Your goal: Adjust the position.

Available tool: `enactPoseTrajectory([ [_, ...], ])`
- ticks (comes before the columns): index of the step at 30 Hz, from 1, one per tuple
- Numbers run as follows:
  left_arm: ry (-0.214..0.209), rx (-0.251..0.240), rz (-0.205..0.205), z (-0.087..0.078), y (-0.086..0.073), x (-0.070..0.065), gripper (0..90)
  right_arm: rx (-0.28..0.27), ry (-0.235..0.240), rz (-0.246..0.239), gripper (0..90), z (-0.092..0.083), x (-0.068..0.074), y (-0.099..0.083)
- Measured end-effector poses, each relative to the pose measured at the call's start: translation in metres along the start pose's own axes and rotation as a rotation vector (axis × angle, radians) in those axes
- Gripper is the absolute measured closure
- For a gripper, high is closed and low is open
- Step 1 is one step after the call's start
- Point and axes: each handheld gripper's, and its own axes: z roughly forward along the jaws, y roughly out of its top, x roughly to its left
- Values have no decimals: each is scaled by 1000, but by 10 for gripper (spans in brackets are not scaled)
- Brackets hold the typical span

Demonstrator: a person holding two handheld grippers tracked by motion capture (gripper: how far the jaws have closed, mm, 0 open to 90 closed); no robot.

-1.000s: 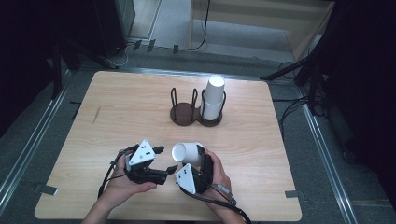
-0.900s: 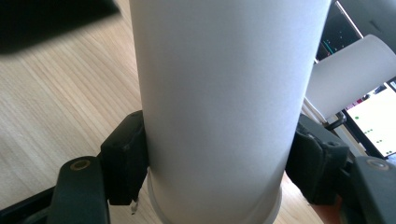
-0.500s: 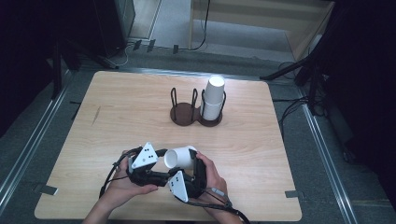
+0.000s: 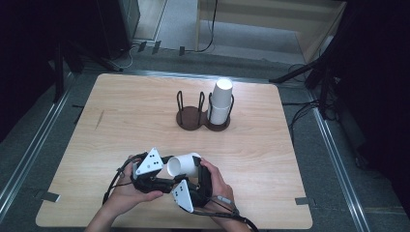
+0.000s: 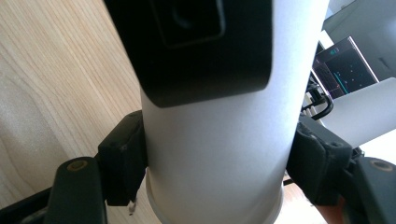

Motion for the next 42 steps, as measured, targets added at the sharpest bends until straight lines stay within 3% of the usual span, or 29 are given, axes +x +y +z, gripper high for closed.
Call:
enactPoseTrajectory([
  [7, -11, -10, -23, -3, 1, 5, 349, -23, 7, 12, 212, -1, -1, -1],
  [8, -30, -19, -38, -5, 1, 8, 351, -8, 17, 24, 181, 0, -2, -3],
  [11, -37, -9, -38, -5, 0, 9, 354, -6, 31, 30, 199, 1, -3, -5],
  [15, -49, -7, -60, -5, 0, 12, 341, -16, 30, -5, 253, 0, -1, -5],
  [19, -53, -4, -80, -5, 0, 12, 323, -24, -10, -40, 297, -1, 1, -6],
  [30, -38, 23, -80, -1, 1, 9, 278, -49, -51, -122, 299, -5, 8, -1],
  [34, -47, 20, -83, -1, 0, 11, 293, -53, -51, -119, 269, -5, 8, -1],
  [37, -47, 10, -84, -1, 0, 12, 317, -54, -31, -89, 209, -4, 6, -1],
  [38, -31, -5, -74, -1, -1, 14, 319, -57, -28, -74, 179, -4, 5, -1],
  [42, -41, -66, -84, -2, -4, 19, 320, -65, -14, -45, 134, -5, 2, 0],
])
